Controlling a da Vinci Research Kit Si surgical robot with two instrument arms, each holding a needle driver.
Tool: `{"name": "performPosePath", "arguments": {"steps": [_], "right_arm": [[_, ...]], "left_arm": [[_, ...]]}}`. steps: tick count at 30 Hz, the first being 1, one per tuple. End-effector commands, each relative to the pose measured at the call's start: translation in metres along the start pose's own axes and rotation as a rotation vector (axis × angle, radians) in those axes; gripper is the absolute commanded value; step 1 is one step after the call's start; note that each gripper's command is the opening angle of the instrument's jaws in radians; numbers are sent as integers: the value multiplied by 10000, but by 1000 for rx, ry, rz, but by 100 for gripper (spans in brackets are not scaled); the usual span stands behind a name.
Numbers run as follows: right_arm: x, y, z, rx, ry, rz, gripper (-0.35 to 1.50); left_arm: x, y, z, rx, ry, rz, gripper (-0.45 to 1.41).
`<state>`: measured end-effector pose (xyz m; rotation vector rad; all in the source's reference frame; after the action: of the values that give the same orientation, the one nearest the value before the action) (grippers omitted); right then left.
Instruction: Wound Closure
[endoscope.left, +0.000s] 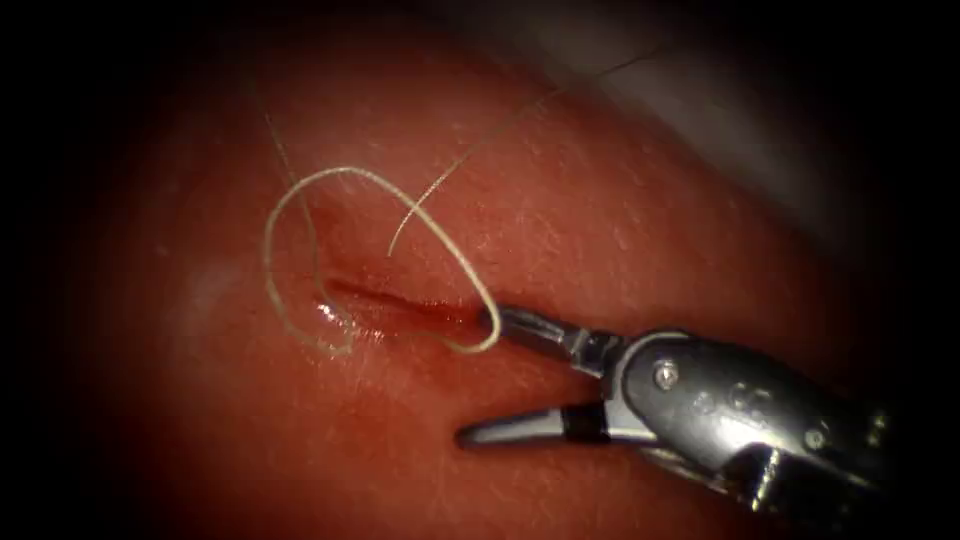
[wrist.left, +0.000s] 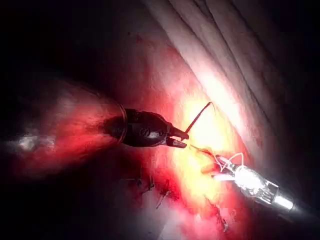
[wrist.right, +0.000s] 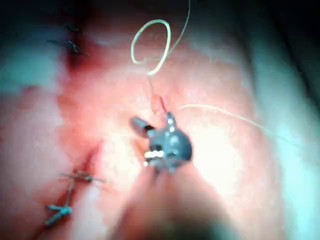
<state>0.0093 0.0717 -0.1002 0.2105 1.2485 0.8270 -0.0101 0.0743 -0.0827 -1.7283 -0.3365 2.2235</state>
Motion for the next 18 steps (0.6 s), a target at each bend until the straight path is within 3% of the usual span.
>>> {"name": "performPosePath", "arguments": {"steps": [1, 7, 8, 9, 10, 11, 13, 18], "right_arm": [[-6, 0, 27, -7, 5, 0, 95], [-18, -5, 59, 0, 3, -6, 88], [-19, -6, 60, 6, 2, -7, 76], [-20, -7, 60, 13, 1, -9, 54], [-23, -8, 59, 32, -16, -13, -11], [-24, -8, 58, 34, -34, -15, -35], [-27, -4, 54, 43, -88, -46, -35], [-14, 2, 31, 63, -86, -34, -35]], "left_arm": [[-7, 3, 7, 1, -1, 0, -35], [-12, 3, 11, 0, 0, 5, -35], [-12, 3, 11, 1, 0, 5, -35], [-12, 3, 11, 1, 0, 5, -35], [-12, 3, 11, 0, 0, 5, -35], [-12, 3, 11, 0, 0, 5, -35], [-12, 3, 12, 1, 0, 5, -35], [-12, 3, 12, 1, 0, 5, -35]]}}
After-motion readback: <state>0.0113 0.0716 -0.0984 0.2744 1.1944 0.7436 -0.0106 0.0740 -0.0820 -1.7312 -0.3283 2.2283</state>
